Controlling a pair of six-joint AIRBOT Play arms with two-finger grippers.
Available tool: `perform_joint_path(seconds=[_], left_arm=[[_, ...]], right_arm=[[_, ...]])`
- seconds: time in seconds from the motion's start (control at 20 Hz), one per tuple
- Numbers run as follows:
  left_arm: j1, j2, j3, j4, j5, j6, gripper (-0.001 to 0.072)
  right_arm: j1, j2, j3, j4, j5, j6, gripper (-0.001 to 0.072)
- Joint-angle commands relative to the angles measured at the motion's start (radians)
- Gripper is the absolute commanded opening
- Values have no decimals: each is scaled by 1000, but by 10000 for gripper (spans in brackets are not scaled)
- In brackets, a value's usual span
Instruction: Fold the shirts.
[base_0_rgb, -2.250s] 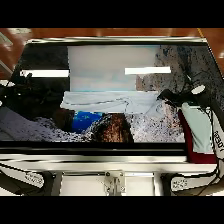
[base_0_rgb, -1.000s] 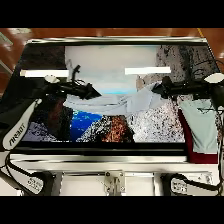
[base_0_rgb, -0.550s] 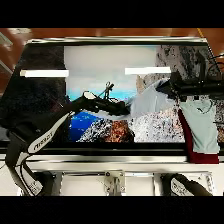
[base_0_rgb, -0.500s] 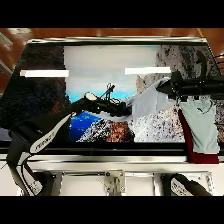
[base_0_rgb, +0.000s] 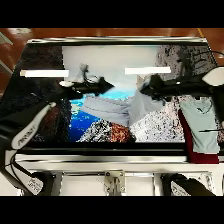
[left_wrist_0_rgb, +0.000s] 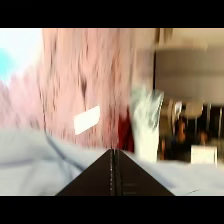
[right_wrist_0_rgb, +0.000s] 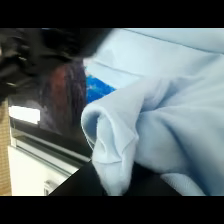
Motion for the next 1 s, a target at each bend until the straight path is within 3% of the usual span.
perform_joint_path(seconds=[0.0,0.3,0.35,0.45,0.55,0.65,0.8,0.85,0.95], left_arm=[[262,151,0,47,-57,30,34],[587,344,0,47,-298,30,34],[613,362,0,47,-352,31,34],[641,387,0,50,-450,57,35],[640,392,-1,51,-494,72,35],[637,392,-10,55,-495,79,35],[637,392,-12,83,-496,95,35],[637,392,-12,99,-496,95,35],[637,392,-12,140,-497,95,35]], right_arm=[[236,-113,0,20,-352,-19,56],[533,-468,0,282,-824,-37,57],[555,-521,1,365,-877,-38,97],[577,-599,20,504,-893,-68,549],[560,-598,34,528,-877,-138,591],[494,-546,34,502,-800,-204,590],[309,-423,34,259,-534,-182,589],[239,-383,34,130,-423,-118,589],[105,-317,34,-230,-148,104,590]])
